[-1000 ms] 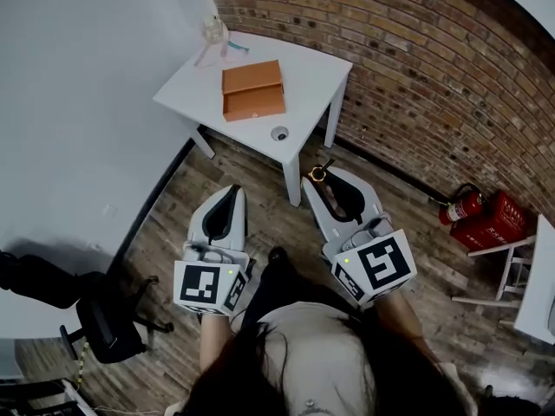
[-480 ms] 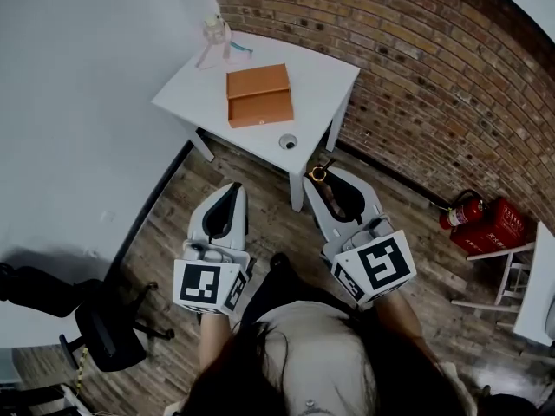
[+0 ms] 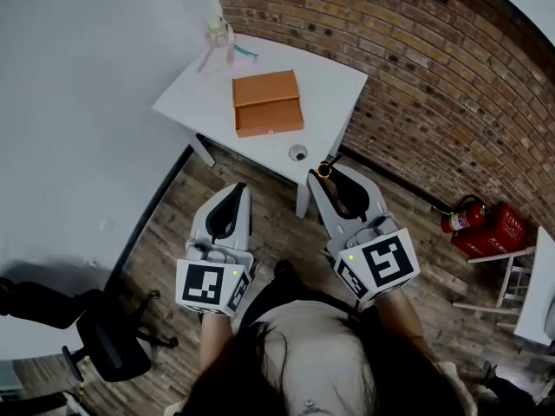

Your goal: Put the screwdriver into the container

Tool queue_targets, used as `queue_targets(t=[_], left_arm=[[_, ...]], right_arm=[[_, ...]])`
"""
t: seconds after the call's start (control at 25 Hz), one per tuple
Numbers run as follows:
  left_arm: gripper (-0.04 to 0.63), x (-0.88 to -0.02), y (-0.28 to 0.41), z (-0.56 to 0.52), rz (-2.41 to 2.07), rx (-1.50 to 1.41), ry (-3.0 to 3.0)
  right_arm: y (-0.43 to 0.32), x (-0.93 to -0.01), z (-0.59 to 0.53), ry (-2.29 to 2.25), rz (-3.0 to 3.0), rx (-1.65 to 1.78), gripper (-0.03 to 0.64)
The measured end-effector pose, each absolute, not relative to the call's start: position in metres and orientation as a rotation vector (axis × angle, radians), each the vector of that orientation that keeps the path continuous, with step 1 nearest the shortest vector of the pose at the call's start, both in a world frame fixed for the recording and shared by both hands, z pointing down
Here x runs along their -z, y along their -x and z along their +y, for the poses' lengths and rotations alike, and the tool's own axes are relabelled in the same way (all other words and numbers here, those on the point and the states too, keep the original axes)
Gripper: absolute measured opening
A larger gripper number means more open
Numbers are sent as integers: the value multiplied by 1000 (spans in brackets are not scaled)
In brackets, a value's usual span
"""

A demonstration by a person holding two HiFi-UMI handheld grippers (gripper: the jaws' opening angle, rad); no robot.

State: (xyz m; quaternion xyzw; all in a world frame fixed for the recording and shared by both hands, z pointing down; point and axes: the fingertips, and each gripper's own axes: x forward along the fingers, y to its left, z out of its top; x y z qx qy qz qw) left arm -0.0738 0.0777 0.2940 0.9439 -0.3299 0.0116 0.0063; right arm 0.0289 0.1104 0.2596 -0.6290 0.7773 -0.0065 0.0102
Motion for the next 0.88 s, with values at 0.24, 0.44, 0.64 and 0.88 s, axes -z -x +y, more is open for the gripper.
queue_targets(t=[0.24,0.44,0.64,0.88], left_arm=[[0,-294,80,56,-996,-20,-2961],[0,-295,90,36,-983,-4,-2955],[0,-296,98,16,-964,1,-2952],[0,-296,98,2,-940,11,-2951]], right_arm=[[-19,-256,83,1989,2428,11,80],[-8,-254,62,2007,2433,-7,80],[-2,-253,43,2031,2427,-12,80],[0,-256,31,2058,2422,-3,80]])
